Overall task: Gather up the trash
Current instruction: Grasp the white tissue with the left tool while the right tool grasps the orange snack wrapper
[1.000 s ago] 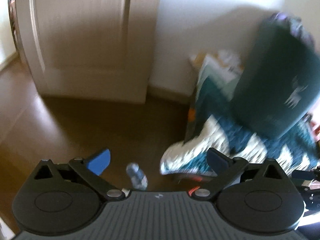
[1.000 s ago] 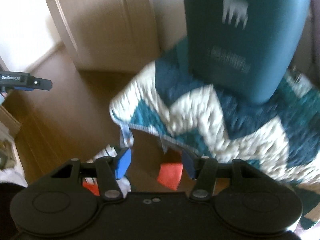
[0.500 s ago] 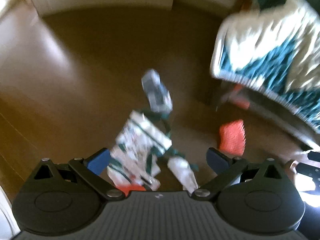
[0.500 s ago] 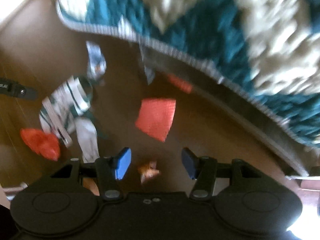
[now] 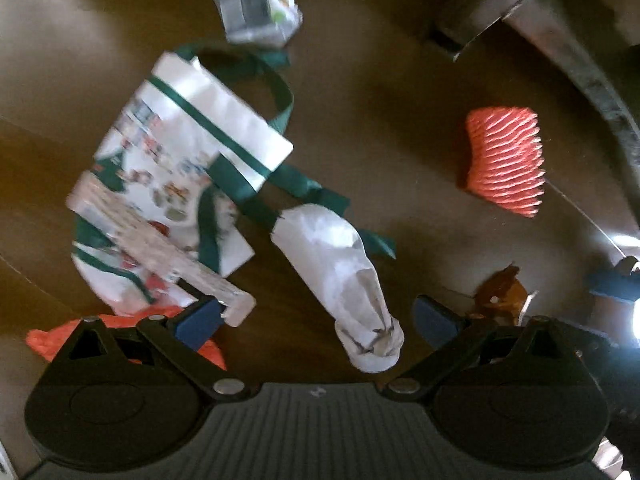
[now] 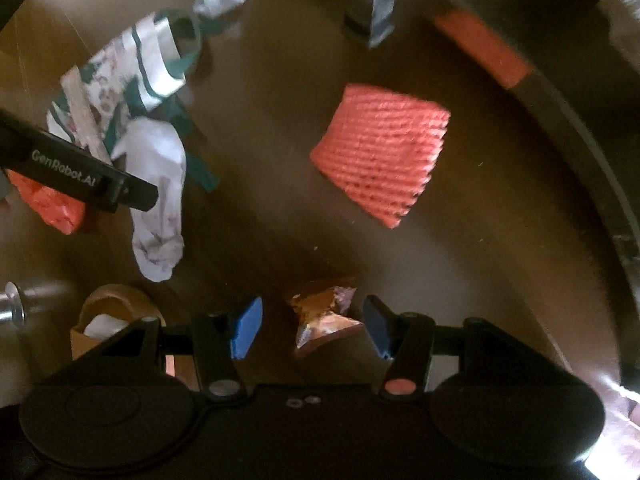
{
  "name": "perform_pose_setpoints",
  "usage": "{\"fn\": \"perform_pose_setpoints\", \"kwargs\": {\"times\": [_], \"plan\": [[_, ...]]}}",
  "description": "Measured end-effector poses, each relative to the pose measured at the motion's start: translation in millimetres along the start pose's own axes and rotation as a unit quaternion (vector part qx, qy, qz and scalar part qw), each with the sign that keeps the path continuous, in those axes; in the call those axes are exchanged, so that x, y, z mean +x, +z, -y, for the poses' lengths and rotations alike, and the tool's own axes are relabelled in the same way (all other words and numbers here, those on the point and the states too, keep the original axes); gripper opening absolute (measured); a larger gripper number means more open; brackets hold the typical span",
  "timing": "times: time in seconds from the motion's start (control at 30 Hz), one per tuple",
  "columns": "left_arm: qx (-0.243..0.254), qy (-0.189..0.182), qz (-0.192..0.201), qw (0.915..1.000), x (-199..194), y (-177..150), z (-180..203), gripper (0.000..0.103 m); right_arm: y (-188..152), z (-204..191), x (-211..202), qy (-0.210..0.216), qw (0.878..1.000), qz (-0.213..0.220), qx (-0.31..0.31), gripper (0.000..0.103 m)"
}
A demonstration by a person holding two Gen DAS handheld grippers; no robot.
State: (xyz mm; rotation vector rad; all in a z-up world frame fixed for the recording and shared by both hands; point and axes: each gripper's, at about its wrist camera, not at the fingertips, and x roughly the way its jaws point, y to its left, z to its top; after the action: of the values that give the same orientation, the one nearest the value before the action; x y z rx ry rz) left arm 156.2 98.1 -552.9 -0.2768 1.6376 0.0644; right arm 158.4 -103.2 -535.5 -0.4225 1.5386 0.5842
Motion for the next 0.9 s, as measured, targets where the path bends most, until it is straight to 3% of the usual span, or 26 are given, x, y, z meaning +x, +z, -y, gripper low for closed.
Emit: {"fn": "perform_pose_setpoints", "kwargs": {"times": [0.27,0.37,0.43,0.57,0.63,0.7,0.73,0.77,0.8,0.9], "plan": [[0.000,-0.004,-0.023,0.9997,39.1,-0.6,9.2,0.102,-2.4,-1.2,39.3,-0.023,0.998,-0.040,-0.031,0.055],[-0.001,-0.004,-0.023,0.9997,44.5,0.4,11.2,0.093,-1.9,-0.5,48.1,-0.028,0.998,-0.050,-0.031,0.052],[-0.003,-0.003,-0.026,0.9996,48.5,1.8,14.0,0.073,-0.3,0.9,50.7,-0.029,0.998,-0.053,-0.023,0.052],[-0.001,-0.007,-0.033,0.9994,57.0,4.6,22.1,0.050,2.2,3.8,55.7,-0.026,0.998,-0.063,-0.011,0.046],[-0.004,-0.008,-0.036,0.9993,58.7,5.5,24.2,0.031,3.3,5.0,56.9,-0.025,0.998,-0.064,-0.008,0.044],[-0.005,-0.008,-0.035,0.9993,59.6,7.2,25.8,0.027,3.7,4.8,56.6,-0.023,0.998,-0.059,-0.004,0.041],[-0.002,-0.007,-0.033,0.9994,59.1,7.7,27.9,0.021,3.5,6.0,55.4,-0.024,0.998,-0.055,-0.004,0.039],[0.001,-0.008,-0.032,0.9994,58.8,8.1,29.0,0.017,3.9,5.0,53.7,-0.026,0.998,-0.049,-0.003,0.026],[0.003,-0.008,-0.033,0.9994,57.8,8.6,30.9,0.015,3.3,2.5,52.1,-0.023,0.999,-0.046,-0.002,0.023],[0.012,-0.003,-0.029,0.9995,53.7,9.0,32.4,0.009,2.2,5.9,43.2,-0.016,0.999,-0.033,0.006,0.022]]}}
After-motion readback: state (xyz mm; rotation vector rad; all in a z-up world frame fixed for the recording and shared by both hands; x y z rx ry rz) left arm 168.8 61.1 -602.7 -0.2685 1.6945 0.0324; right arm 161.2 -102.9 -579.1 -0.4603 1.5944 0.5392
